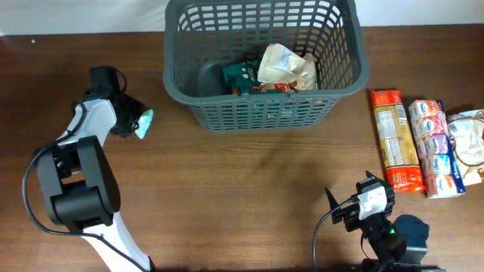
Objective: Pack container
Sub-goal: 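Move the left gripper to the mint-green packet and grasp it, then carry the mint-green packet with the left gripper into the basket and release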
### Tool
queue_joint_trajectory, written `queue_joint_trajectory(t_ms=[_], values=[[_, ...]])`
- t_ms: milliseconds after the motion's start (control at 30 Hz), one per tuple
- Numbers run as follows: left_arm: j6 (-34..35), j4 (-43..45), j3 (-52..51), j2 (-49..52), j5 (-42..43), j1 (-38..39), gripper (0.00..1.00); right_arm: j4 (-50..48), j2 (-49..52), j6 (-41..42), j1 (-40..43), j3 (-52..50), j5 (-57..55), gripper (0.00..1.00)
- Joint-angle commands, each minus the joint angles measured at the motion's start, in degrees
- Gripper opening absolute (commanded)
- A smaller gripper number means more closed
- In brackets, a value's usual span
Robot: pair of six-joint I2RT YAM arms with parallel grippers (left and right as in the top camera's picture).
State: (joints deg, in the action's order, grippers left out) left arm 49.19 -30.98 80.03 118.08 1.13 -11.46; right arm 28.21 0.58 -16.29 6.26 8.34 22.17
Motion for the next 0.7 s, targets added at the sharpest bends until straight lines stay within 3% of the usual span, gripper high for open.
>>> queue_joint_trajectory(t_ms=[0, 67, 167, 200, 400, 567, 667], values=[[-1.7, -0.1, -0.2, 1.2, 4.0, 0.0, 0.15, 0.1, -0.4, 0.7, -0.3, -0.3, 0.3, 0.99], [-6.3, -1.0, 1.4, 0.7, 8.1, -0.7, 0.07, 0.1, -0.4, 0.7, -0.3, -0.3, 0.3, 0.99], [-15.5, -4.5, 6.7, -2.3, 12.7, -2.1, 0.07, 0.1, -0.4, 0.7, -0.3, -0.3, 0.3, 0.99], [-21.9, -7.5, 11.1, -4.7, 13.8, -2.6, 0.06, 0.1, -0.4, 0.7, -0.3, -0.3, 0.3, 0.99], [-44.5, -22.7, 34.7, -14.0, 14.4, -1.8, 0.02, 0.1, -0.4, 0.7, -0.3, -0.3, 0.3, 0.99], [-62.7, -25.9, 44.5, -20.7, 15.9, 4.1, 0.02, 0.1, -0.4, 0.7, -0.3, -0.3, 0.3, 0.99], [-76.7, -26.4, 45.2, -24.3, 15.8, 13.0, 0.02, 0.1, -0.4, 0.7, -0.3, -0.3, 0.3, 0.99]])
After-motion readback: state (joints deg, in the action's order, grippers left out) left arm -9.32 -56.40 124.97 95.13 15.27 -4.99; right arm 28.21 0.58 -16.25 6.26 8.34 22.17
